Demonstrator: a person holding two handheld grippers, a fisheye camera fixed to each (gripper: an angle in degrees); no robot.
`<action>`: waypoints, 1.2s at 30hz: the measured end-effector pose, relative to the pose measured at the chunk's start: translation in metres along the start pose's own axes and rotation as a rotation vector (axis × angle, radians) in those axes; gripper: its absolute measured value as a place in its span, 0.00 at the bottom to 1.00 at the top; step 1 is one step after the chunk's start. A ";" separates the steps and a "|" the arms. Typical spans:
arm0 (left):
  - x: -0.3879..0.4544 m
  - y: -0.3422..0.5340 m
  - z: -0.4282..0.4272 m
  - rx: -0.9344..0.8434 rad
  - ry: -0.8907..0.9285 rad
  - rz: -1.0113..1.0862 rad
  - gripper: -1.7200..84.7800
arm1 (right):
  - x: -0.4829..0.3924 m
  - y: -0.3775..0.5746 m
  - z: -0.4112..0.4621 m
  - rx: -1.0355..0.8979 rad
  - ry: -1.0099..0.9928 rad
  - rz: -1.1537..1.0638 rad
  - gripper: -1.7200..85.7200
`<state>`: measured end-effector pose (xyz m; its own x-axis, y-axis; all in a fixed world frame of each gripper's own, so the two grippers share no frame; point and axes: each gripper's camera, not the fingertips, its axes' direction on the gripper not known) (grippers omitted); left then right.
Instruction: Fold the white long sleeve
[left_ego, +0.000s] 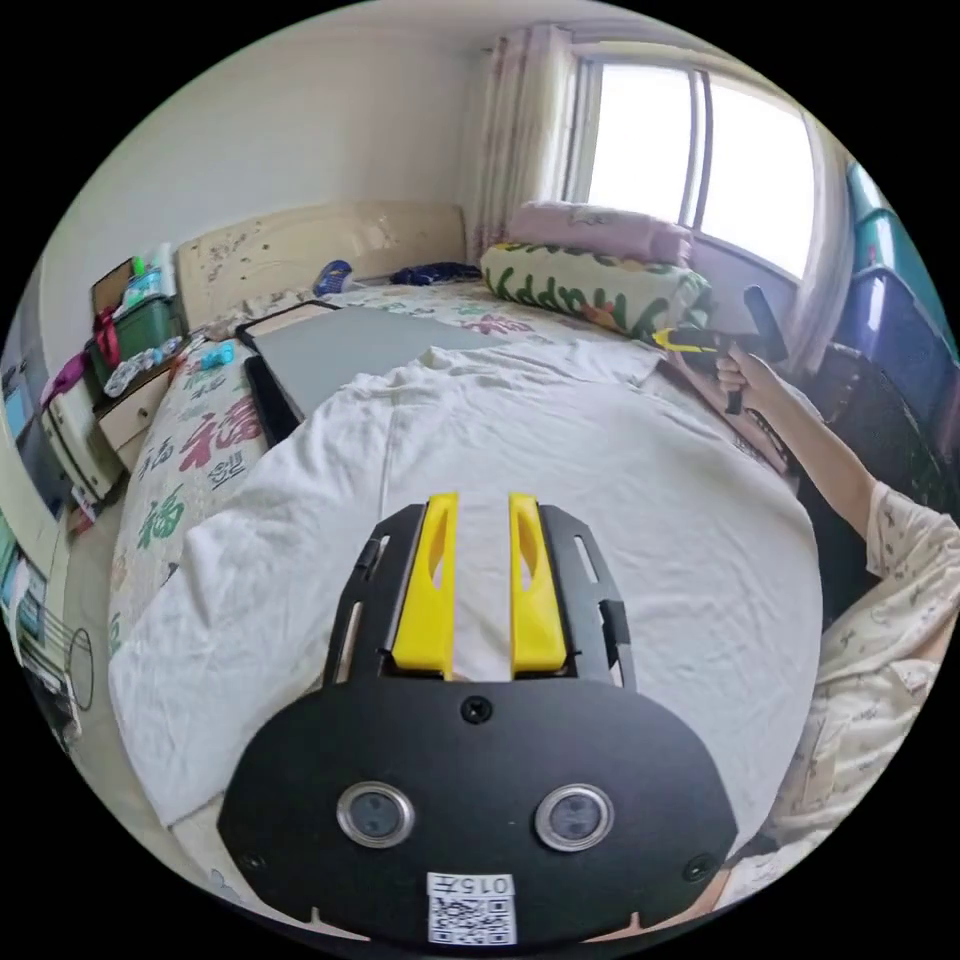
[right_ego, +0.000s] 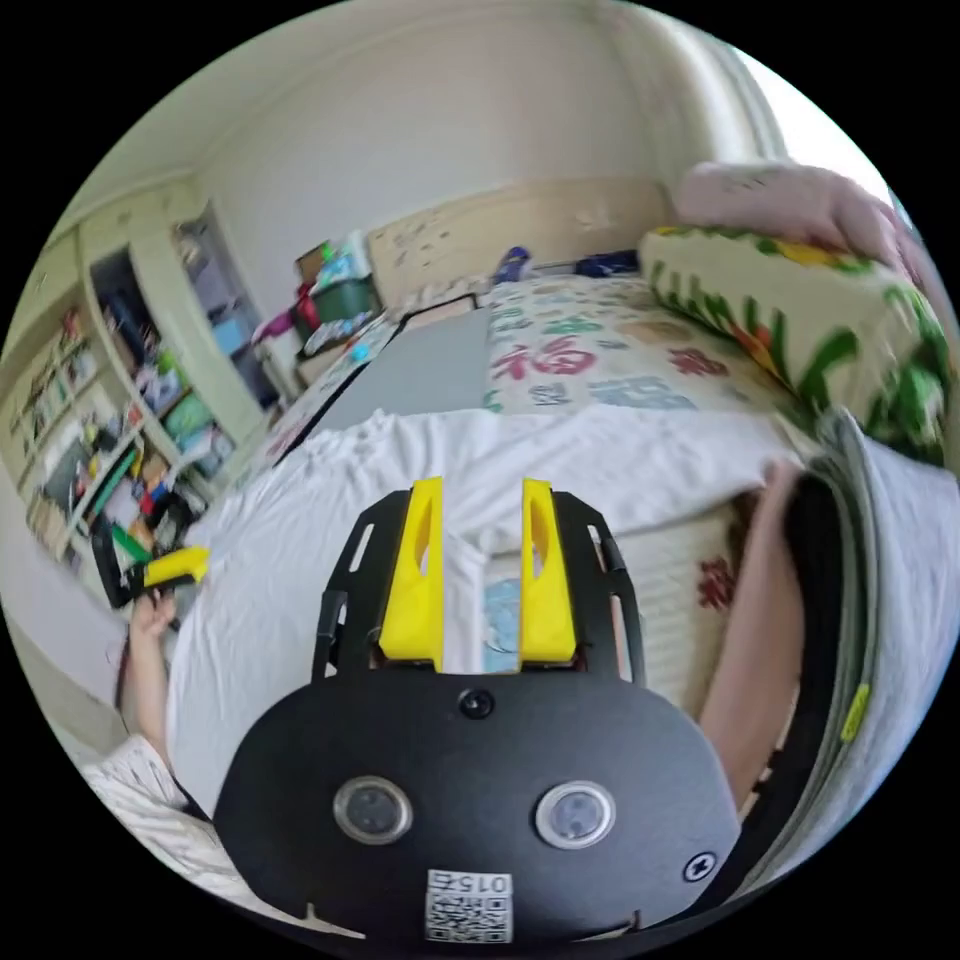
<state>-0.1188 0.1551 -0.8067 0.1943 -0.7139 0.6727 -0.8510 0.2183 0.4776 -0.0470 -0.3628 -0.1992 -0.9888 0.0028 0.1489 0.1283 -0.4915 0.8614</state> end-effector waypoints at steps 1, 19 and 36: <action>0.020 -0.016 0.006 -0.041 0.042 0.076 0.12 | 0.046 0.010 -0.016 0.045 -0.006 0.129 0.15; 0.100 -0.071 0.112 -0.289 0.161 0.290 0.13 | 0.222 0.028 0.045 0.256 -0.020 0.682 0.05; 0.090 -0.043 -0.012 0.073 -0.014 0.234 0.15 | -0.162 0.049 0.034 -0.147 -0.582 -0.987 0.04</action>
<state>-0.0590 0.0900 -0.7596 -0.0189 -0.6590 0.7519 -0.9053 0.3304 0.2669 0.1222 -0.3574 -0.1641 -0.4641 0.8245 -0.3238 -0.7289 -0.1478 0.6685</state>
